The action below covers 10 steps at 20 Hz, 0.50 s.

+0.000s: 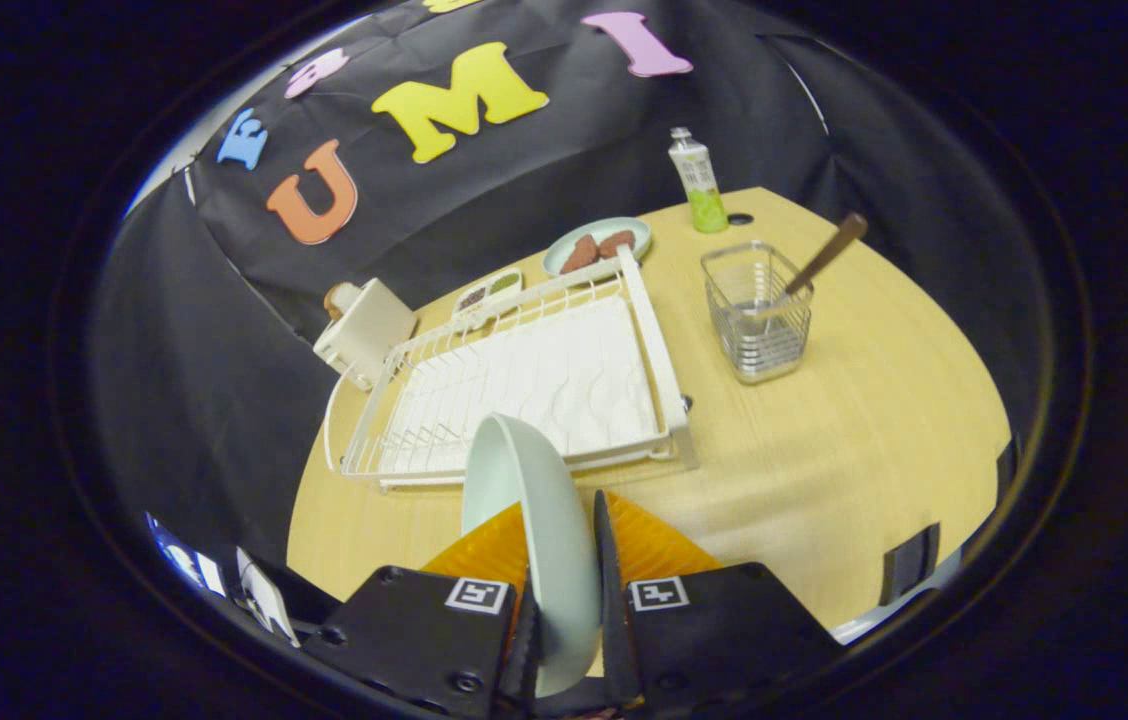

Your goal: Take the plate from the dish rack, then take the spoon from the basket and place it into the plate.

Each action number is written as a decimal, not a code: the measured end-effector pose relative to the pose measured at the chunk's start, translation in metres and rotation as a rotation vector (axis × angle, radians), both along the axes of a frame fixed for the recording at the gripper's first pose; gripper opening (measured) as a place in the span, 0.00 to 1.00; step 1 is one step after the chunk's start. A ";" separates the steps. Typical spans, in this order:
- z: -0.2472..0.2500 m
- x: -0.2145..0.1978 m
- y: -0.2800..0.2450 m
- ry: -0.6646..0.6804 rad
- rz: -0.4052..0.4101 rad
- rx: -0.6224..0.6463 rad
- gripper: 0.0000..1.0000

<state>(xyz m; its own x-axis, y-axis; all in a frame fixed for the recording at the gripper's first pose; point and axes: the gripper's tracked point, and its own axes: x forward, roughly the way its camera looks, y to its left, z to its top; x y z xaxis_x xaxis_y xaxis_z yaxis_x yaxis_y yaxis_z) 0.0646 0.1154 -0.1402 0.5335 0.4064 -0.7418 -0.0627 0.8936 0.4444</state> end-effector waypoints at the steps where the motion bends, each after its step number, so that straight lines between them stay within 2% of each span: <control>1: -0.010 -0.005 0.002 0.016 0.007 0.038 0.31; 7: -0.046 -0.008 0.006 0.038 -0.021 0.188 0.31; 10: -0.063 -0.004 0.010 0.065 -0.023 0.223 0.31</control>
<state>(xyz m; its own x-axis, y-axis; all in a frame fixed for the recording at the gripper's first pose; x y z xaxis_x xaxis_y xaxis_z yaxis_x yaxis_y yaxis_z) 0.0601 0.1251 -0.2029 0.4987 0.5523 -0.6681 -0.0080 0.7736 0.6336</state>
